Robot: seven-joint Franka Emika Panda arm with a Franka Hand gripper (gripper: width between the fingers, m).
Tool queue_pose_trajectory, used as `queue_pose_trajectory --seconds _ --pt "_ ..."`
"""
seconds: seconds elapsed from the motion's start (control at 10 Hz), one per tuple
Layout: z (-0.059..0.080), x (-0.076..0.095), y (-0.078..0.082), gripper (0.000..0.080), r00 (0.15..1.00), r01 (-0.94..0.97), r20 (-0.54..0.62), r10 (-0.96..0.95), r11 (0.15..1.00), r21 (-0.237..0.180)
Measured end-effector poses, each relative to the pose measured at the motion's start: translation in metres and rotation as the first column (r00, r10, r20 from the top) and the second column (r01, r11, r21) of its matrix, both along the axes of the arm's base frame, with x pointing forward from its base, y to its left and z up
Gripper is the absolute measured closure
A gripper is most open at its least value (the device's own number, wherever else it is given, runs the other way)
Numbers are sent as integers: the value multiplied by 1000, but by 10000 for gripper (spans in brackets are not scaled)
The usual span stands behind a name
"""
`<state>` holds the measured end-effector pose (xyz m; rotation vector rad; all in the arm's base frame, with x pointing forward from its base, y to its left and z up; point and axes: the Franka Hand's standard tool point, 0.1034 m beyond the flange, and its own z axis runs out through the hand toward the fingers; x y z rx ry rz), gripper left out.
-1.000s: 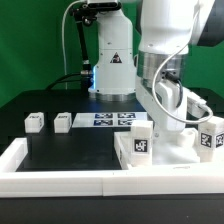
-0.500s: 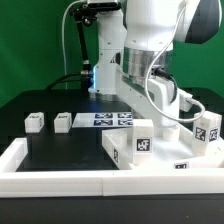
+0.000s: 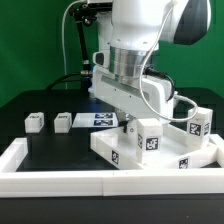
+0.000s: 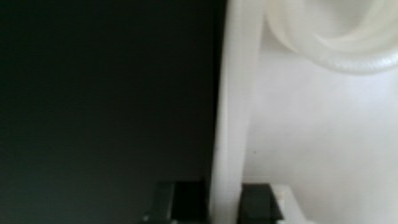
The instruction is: Assemble square table
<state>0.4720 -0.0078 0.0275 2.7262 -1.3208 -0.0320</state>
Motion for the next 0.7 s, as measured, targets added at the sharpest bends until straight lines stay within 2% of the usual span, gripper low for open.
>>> queue_pose_trajectory --seconds 0.5,0.7 --pt "4 6 -17 729 963 -270 -1 270 963 1" --pt "6 8 -21 729 918 -397 -6 397 918 4"
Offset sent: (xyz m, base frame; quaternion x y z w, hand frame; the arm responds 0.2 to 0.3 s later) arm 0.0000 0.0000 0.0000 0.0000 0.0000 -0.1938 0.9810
